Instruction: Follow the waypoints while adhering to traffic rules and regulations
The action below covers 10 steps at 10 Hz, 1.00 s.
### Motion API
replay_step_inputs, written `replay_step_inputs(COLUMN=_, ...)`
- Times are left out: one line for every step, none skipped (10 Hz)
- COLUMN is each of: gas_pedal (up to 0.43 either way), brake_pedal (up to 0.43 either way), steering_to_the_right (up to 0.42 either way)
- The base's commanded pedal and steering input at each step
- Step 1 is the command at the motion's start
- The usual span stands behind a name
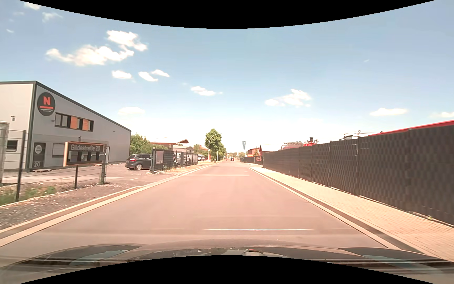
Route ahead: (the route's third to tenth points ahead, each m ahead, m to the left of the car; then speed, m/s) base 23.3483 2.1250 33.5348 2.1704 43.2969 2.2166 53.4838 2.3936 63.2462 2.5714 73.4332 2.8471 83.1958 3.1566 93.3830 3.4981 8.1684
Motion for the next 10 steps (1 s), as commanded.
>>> replay_step_inputs(gas_pedal=0.157, brake_pedal=0.000, steering_to_the_right=0.005)
replay_step_inputs(gas_pedal=0.150, brake_pedal=0.000, steering_to_the_right=0.005)
replay_step_inputs(gas_pedal=0.150, brake_pedal=0.000, steering_to_the_right=0.004)
replay_step_inputs(gas_pedal=0.150, brake_pedal=0.000, steering_to_the_right=0.005)
replay_step_inputs(gas_pedal=0.150, brake_pedal=0.000, steering_to_the_right=0.004)
replay_step_inputs(gas_pedal=0.150, brake_pedal=0.000, steering_to_the_right=0.005)
replay_step_inputs(gas_pedal=0.150, brake_pedal=0.000, steering_to_the_right=0.005)
replay_step_inputs(gas_pedal=0.150, brake_pedal=0.000, steering_to_the_right=0.005)
replay_step_inputs(gas_pedal=0.150, brake_pedal=0.000, steering_to_the_right=0.006)
replay_step_inputs(gas_pedal=0.150, brake_pedal=0.000, steering_to_the_right=0.006)
